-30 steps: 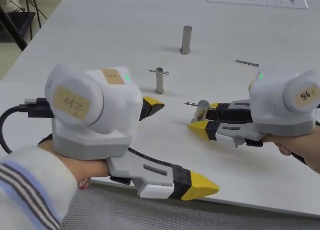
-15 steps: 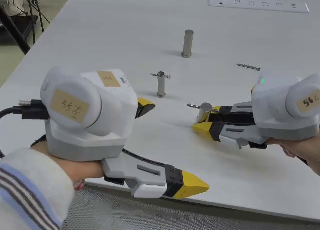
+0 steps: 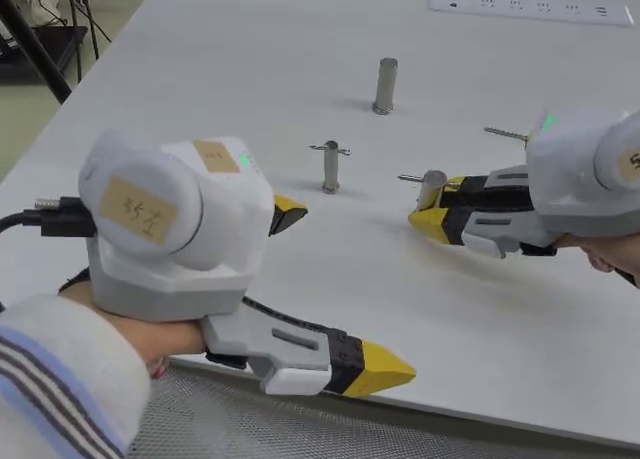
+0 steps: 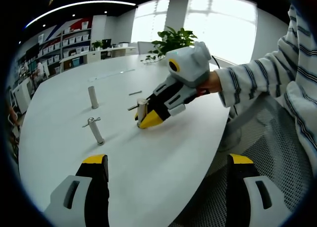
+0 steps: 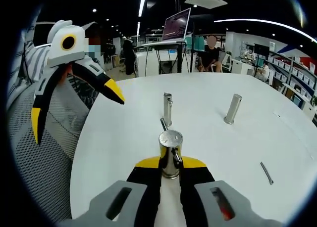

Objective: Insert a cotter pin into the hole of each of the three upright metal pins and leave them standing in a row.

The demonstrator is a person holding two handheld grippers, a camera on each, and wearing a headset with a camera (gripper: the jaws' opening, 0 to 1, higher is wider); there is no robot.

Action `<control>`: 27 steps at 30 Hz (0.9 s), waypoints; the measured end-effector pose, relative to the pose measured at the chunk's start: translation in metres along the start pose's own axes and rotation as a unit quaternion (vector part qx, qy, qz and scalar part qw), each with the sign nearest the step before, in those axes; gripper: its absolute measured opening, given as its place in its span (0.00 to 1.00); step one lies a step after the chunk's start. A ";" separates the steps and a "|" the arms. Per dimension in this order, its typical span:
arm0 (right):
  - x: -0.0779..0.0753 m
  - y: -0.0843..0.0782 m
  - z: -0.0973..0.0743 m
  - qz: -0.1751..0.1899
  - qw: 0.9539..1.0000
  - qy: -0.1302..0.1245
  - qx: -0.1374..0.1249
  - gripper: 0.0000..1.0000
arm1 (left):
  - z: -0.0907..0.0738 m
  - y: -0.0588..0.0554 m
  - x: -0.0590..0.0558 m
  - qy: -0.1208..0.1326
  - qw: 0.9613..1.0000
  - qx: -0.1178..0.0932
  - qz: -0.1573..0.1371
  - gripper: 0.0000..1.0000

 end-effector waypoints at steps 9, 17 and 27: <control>-0.019 0.002 0.005 0.007 1.000 0.000 -0.012 0.08 | 0.000 -0.002 0.002 0.002 1.000 0.003 -0.009 0.99; -0.019 -0.003 0.009 0.000 1.000 0.006 -0.013 0.08 | 0.002 -0.003 0.000 -0.003 1.000 0.007 -0.013 0.99; -0.020 -0.005 0.010 -0.012 1.000 0.009 -0.010 0.08 | 0.004 0.000 -0.004 -0.007 1.000 0.005 -0.014 0.99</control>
Point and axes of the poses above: the centre of the closed fingertips' face, and the gripper's own axes: z roughly forward along the fingers, x roughly to its left, y roughly out of its top, the point moved 8 cm from there along -z, roughly backward along the fingers, and after that the axes turned 3 degrees about z, right-handed, at the moved point
